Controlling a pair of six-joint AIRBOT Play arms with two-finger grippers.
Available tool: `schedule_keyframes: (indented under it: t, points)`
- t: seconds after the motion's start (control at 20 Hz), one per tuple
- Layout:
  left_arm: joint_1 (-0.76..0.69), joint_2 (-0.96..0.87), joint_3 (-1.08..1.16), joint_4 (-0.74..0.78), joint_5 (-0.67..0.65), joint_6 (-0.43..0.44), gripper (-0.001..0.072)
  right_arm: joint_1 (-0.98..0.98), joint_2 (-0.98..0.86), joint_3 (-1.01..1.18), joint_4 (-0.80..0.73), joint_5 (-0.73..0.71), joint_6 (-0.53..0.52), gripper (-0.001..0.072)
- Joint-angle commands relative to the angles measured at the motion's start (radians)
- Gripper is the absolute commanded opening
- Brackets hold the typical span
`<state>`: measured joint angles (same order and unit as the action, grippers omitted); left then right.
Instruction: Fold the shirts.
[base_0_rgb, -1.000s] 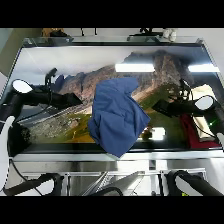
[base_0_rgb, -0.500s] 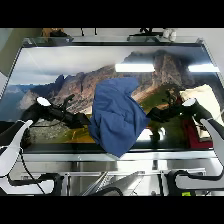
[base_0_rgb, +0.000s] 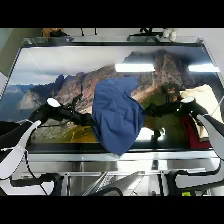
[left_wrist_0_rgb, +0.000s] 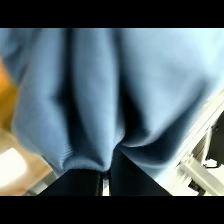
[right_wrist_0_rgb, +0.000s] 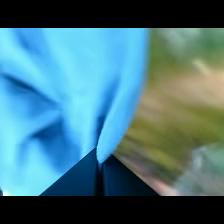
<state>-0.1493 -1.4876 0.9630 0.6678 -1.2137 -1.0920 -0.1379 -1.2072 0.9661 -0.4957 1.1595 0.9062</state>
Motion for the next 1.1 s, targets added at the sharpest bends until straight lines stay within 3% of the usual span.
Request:
schedule_keyframes:
  t: [0.0, 0.25, 0.4, 0.55, 0.65, 0.8, 1.05]
  points:
    - [0.008, 0.085, 0.155, -0.014, -0.076, -0.046, 0.0006, -0.025, 0.084, 0.166, 0.122, 0.141, -0.016, 0.0017]
    - [0.137, 0.406, 0.639, -0.014, -0.174, -0.154, 0.0006, -0.179, 0.278, 0.61, 0.379, 0.214, 0.0, 0.0018]
    - [0.24, 0.538, 1.009, -0.003, -0.148, -0.166, 0.0006, -0.292, 0.377, 0.885, 0.383, 0.148, -0.001, 0.0018]
    - [0.349, 0.624, 1.211, 0.047, -0.129, -0.165, 0.0007, -0.389, 0.438, 1.051, 0.324, 0.125, -0.001, 0.0018]
    - [0.411, 0.691, 1.163, 0.084, -0.114, -0.162, 0.0008, -0.403, 0.461, 1.073, 0.289, 0.126, -0.001, 0.0018]
    - [0.42, 0.75, 0.914, 0.062, -0.126, -0.127, 0.0008, -0.403, 0.428, 1.03, 0.29, 0.212, 0.012, 0.0018]
    - [0.257, 0.663, 0.466, 0.04, -0.118, -0.036, 0.0009, -0.311, 0.393, 0.615, 0.278, 0.262, -0.052, 0.0018]
